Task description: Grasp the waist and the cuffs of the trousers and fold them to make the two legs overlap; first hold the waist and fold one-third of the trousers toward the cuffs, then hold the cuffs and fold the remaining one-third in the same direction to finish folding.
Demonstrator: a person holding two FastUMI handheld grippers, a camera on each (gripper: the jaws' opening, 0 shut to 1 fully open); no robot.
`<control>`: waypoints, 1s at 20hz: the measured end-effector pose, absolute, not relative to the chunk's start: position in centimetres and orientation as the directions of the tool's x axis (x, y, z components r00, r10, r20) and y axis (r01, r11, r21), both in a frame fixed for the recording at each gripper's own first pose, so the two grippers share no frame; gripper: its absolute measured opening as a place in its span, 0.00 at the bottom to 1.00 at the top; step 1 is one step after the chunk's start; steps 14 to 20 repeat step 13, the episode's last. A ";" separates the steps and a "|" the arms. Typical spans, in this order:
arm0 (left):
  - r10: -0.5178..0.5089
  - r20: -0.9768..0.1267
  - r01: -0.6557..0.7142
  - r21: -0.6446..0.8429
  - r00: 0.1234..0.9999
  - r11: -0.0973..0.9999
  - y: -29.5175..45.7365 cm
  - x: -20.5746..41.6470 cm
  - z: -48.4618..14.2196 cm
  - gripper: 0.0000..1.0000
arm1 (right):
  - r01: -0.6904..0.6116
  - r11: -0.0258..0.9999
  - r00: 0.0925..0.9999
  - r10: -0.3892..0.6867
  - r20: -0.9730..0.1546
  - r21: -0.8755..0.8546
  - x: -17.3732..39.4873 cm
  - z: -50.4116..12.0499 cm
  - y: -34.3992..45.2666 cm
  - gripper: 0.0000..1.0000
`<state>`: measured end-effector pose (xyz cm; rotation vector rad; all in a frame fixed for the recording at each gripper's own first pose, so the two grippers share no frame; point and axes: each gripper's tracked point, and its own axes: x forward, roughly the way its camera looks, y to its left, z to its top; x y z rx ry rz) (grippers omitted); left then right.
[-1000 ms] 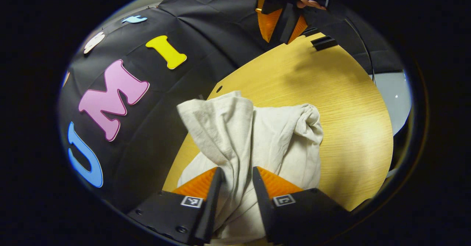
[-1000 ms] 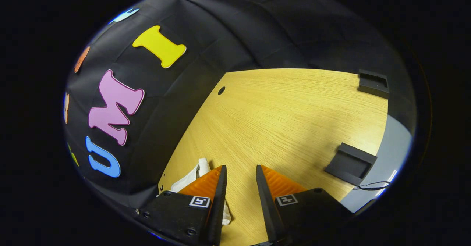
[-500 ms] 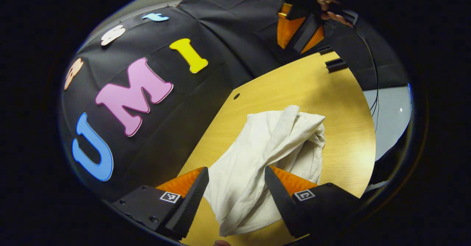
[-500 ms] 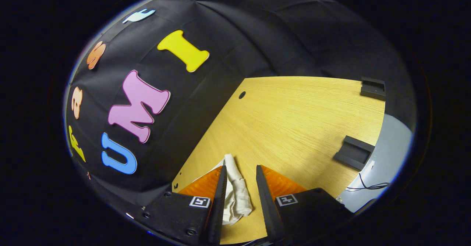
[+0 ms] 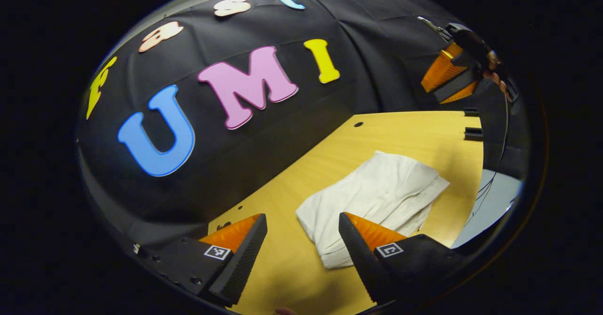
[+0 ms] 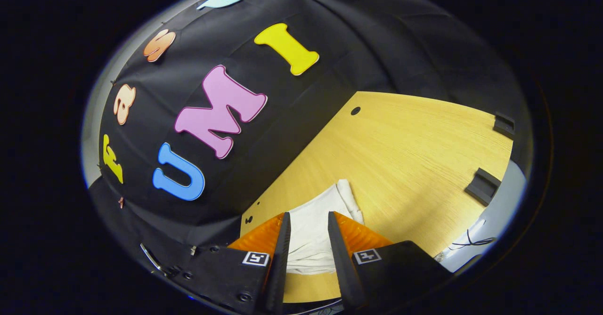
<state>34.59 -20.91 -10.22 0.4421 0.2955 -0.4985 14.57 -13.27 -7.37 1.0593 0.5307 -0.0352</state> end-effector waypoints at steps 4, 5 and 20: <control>-0.354 -0.368 0.425 0.130 0.860 0.896 -17.4 33.7 -8.1 0.96 | 0.231 0.519 0.876 0.256 -0.408 0.823 15.1 -5.3 -10.7 0.50; -0.345 -0.376 0.402 0.081 0.860 0.912 -17.0 33.4 -8.1 0.97 | 0.217 0.526 0.875 0.269 -0.403 0.823 15.2 -5.1 -10.1 0.50; -0.193 -0.405 0.176 -0.080 0.894 0.981 -13.7 32.3 -6.0 0.98 | 0.045 0.580 0.846 0.411 -0.339 0.813 17.4 -3.2 -5.5 0.50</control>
